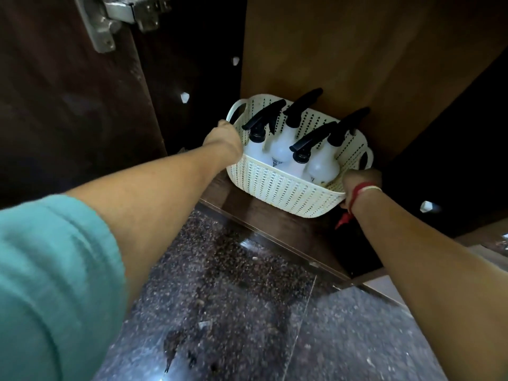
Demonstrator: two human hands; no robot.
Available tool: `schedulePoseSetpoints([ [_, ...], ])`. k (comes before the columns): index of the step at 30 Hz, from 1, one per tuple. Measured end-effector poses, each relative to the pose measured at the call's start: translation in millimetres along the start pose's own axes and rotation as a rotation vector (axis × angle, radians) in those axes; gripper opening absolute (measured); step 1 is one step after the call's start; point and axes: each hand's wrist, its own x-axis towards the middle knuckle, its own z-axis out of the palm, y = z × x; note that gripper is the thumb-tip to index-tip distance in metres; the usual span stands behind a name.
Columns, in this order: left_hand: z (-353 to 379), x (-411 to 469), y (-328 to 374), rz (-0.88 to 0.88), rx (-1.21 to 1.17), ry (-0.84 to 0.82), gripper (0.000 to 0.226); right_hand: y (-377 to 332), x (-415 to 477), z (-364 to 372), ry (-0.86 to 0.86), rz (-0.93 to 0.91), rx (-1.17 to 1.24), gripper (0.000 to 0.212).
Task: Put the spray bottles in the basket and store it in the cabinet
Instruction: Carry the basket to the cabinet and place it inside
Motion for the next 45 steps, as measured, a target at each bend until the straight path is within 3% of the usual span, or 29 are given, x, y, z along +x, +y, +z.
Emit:
schedulePoseSetpoints([
  [3, -5.0, -13.2, -9.4, 0.012, -0.06, 0.04, 0.049, 3.1, -14.7, 1.0, 0.07, -0.079, -0.023, 0.052],
  [6, -8.0, -40.5, -35.2, 0.091, -0.105, 0.141, 0.047, 17.4, -69.4, 9.3, 0.22, -0.379, -0.011, 0.064],
  [12, -44.7, -137.6, -83.7, 0.237, -0.004, 0.206, 0.064, 22.3, -213.5, 32.9, -0.158, -0.669, -0.231, 0.056],
  [15, -94.9, -198.2, -100.1, 0.345, 0.061, 0.26, 0.066, -1.2, -281.0, 21.5, -0.325, -0.764, -0.294, 0.052],
  [19, -183.8, -252.9, -128.7, 0.431, 0.3, 0.394, 0.066, -60.1, -368.2, 6.4, -0.491, -1.069, -0.314, 0.056],
  [23, -272.3, -270.6, -165.1, 0.228, 0.376, 0.483, 0.072, -131.1, -421.6, 17.5, -0.521, -1.341, -0.533, 0.07],
  [27, -314.5, -289.1, -207.2, -0.039, 0.351, 0.427, 0.075, -171.8, -445.1, 48.8, -0.567, -1.557, -0.841, 0.09],
  [32, -297.0, -312.0, -249.3, -0.294, 0.376, 0.219, 0.08, -167.6, -448.2, 92.7, -0.678, -1.571, -1.125, 0.089],
  [39, -282.8, -330.9, -258.5, -0.119, 0.45, 0.297, 0.078, -152.8, -458.2, 102.9, -0.754, -1.5, -1.071, 0.07],
  [42, -289.8, -342.8, -246.8, -0.097, 0.479, 0.176, 0.079, -157.1, -465.2, 91.3, -0.791, -1.418, -1.027, 0.056],
  [45, -290.8, -359.7, -233.5, -0.015, 0.394, 0.074, 0.065, -159.5, -465.5, 70.6, -0.838, -1.382, -0.999, 0.045],
])
